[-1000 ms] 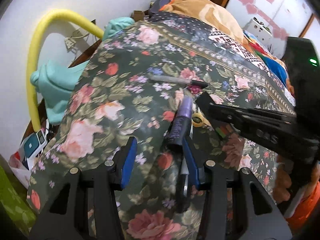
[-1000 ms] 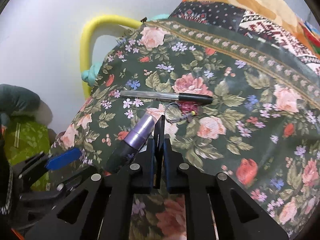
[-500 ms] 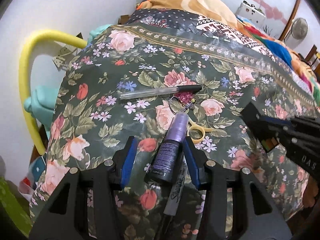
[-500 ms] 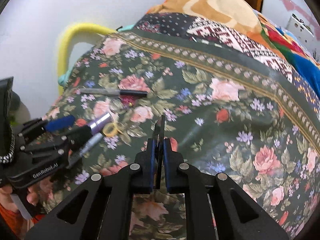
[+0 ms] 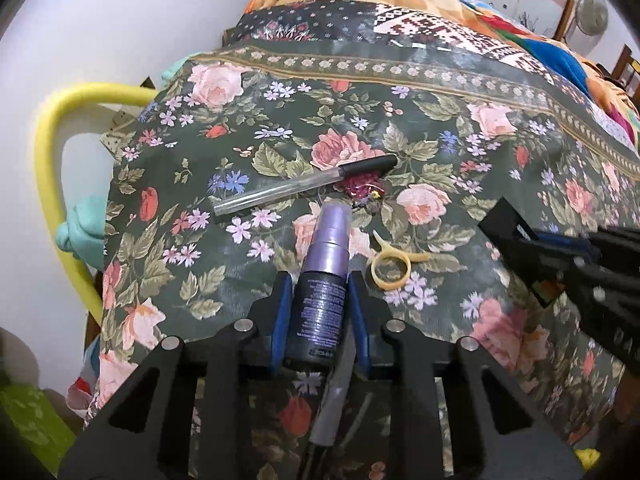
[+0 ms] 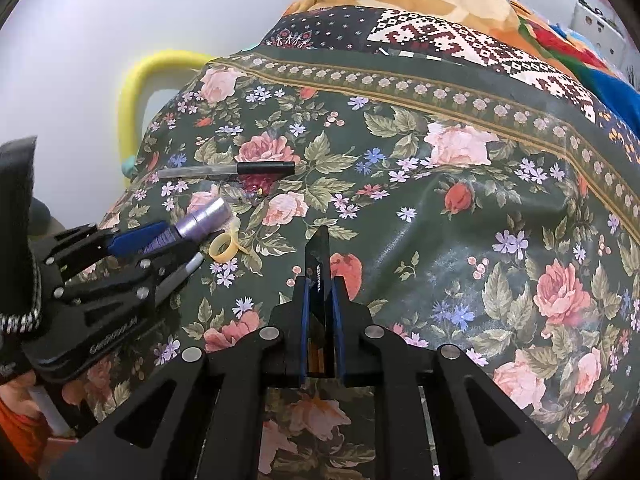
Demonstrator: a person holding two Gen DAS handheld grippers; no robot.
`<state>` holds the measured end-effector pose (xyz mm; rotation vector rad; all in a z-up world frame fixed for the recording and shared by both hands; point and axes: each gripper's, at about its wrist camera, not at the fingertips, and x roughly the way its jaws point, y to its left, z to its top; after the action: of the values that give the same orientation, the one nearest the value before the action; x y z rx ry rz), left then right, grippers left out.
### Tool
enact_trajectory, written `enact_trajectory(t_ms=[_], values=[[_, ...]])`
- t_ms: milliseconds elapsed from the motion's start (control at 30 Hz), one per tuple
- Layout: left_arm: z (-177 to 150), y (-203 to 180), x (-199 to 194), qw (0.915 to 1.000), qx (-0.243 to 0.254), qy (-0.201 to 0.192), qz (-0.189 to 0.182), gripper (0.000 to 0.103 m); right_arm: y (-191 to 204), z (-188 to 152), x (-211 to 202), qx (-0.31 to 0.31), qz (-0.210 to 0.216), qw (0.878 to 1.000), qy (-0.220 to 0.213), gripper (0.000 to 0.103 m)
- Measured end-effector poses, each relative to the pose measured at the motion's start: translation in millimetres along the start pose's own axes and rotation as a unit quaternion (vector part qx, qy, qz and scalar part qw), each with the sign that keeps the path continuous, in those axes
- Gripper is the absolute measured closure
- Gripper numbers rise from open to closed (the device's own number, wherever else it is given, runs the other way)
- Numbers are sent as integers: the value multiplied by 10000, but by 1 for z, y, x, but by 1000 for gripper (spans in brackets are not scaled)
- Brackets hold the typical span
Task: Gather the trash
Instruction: 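Carry the purple bottle and black item in both grippers to the white cup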
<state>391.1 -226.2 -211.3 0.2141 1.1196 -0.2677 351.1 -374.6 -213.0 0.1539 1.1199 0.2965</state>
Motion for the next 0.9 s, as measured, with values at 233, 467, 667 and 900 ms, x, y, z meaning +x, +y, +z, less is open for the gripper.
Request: enact_trajectory(t_ms=[233,467,667,900], values=[[-5,8,-14,9983,-425,55,-400,77,2,0,-6,102,103,9999,-25,94],[-23,20,-64,9956,-788,-244,-455,78,20,-1,-39,-68,107,9995,-298,94],[-35,23,-112,9933,-916,-584,-401,78,50,-5,-78,-425,100,9972,-607,94],[-67,34,-168,9890,-1161,-867,-299,78,96,-19,-112,-728,298,9939,-767,94]])
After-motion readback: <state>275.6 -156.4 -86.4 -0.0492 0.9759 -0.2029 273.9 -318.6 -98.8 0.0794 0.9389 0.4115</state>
